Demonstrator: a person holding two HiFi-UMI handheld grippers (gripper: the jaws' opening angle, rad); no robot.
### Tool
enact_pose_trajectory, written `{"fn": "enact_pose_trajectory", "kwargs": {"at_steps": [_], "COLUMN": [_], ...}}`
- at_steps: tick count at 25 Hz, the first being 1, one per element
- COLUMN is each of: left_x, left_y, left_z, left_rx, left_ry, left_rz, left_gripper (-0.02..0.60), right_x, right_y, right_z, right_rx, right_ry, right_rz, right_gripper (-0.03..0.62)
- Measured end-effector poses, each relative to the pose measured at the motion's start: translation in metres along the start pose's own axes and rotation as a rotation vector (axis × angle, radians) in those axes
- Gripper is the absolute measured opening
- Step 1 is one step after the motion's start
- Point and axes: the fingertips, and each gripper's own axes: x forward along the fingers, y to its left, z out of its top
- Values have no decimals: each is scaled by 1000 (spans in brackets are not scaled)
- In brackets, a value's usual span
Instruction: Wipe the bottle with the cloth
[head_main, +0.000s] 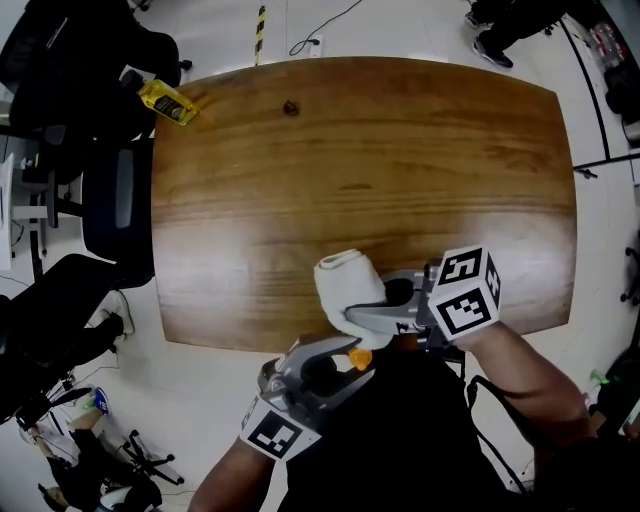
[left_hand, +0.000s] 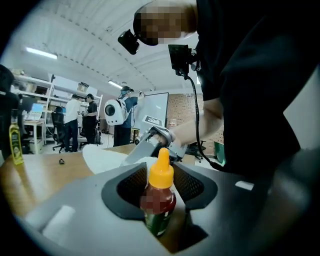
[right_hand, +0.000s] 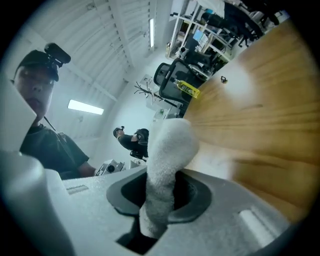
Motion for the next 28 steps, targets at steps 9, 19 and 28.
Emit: {"fn": "enact_pose_trajectory", "kwargs": {"at_steps": [9,19,28], "left_x": [-1,-2,-2], "left_y": [1,-2,-2], "left_z": [-5,-22,-22], "left_rx": [-6,23,28], "left_ry": [-31,7,8], "left_rz": [14,4,18], "left_gripper": [184,166,166], "right_x": [23,46,51], "right_y": [-13,-36,-71], "right_z": [-20,-37,-52], "right_rx": [13,-14,-217], "right_ry": [217,441,561], "right_rz": [141,130,-97], "right_gripper": [77,77,75]}}
